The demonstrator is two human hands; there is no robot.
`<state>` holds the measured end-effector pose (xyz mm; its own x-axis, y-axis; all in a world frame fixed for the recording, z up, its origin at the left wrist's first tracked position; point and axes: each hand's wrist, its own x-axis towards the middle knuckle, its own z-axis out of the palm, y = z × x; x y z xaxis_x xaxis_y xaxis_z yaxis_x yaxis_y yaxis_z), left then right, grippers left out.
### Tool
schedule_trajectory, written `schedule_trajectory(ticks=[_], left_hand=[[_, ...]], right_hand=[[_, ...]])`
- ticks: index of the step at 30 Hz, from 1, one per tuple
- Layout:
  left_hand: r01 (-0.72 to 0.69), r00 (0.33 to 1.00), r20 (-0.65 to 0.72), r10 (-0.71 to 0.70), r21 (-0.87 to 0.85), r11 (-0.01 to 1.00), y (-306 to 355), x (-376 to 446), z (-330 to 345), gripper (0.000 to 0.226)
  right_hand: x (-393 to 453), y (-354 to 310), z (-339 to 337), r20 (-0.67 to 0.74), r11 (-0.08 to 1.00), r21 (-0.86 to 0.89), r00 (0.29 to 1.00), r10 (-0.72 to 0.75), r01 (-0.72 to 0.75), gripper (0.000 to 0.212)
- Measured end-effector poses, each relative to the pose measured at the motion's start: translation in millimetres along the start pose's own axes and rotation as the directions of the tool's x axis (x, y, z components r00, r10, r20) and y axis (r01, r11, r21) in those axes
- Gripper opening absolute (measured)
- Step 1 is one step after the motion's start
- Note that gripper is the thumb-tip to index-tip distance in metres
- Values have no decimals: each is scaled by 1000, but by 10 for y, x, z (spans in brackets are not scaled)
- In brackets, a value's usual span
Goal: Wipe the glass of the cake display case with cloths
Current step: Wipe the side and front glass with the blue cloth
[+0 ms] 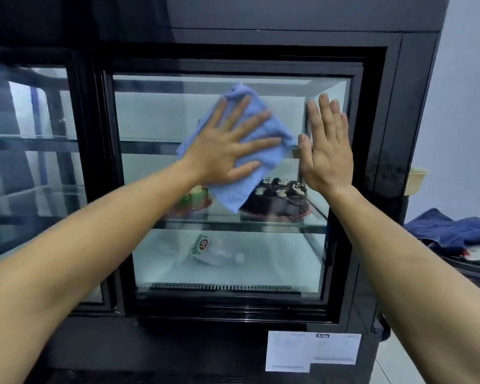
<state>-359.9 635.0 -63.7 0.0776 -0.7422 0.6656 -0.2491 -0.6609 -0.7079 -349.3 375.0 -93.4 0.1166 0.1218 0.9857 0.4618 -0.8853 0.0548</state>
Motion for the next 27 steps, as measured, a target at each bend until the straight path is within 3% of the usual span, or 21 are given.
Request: schedule_trajectory(ticks=[2, 5, 6, 9, 12, 15, 17, 19, 23, 25, 27], left_hand=[[163, 987, -30, -161, 73, 984, -138, 243, -41, 58], [336, 940, -84, -332, 39, 941, 296, 244, 70, 58], [296, 952, -77, -295, 0, 955, 574, 146, 173, 57], [-1, 1000, 13, 3, -159, 987, 1603, -403, 519, 55], [-239, 944, 166, 283, -244, 940, 2262, -864, 714, 55], [-320, 931, 120, 343, -178, 931, 2020, -642, 708, 57], [-180, 982, 22, 186, -164, 970, 1601, -165, 556, 57], [51, 996, -61, -59, -125, 991, 1185, 396, 400, 56], [416, 901, -113, -420, -51, 908, 911, 1141, 254, 57], [471, 873, -104, -476, -68, 879, 1126, 1162, 273, 56], [385, 917, -54, -395, -145, 912, 1583, 828, 409, 56]], right_hand=[[47, 5, -78, -18, 998, 60, 1000, 1, 0, 58], [261, 83, -291, -47, 990, -139, 998, -42, 35, 64], [347, 151, -368, -46, 970, -238, 997, -55, 43, 62], [427, 461, -531, 32, 908, -409, 996, -86, 92, 55], [267, 672, -587, 46, 923, -347, 986, -161, 167, 61], [212, 675, -573, -37, 970, -233, 996, -84, 73, 75], [223, 644, -581, -78, 981, -194, 997, -28, 12, 75], [208, 643, -592, -87, 982, -190, 996, -8, -9, 73], [202, 653, -575, -129, 984, -122, 985, 114, -130, 64], [204, 683, -580, -142, 987, -100, 983, 114, -129, 60], [189, 725, -594, -129, 992, -65, 987, 95, -104, 59]])
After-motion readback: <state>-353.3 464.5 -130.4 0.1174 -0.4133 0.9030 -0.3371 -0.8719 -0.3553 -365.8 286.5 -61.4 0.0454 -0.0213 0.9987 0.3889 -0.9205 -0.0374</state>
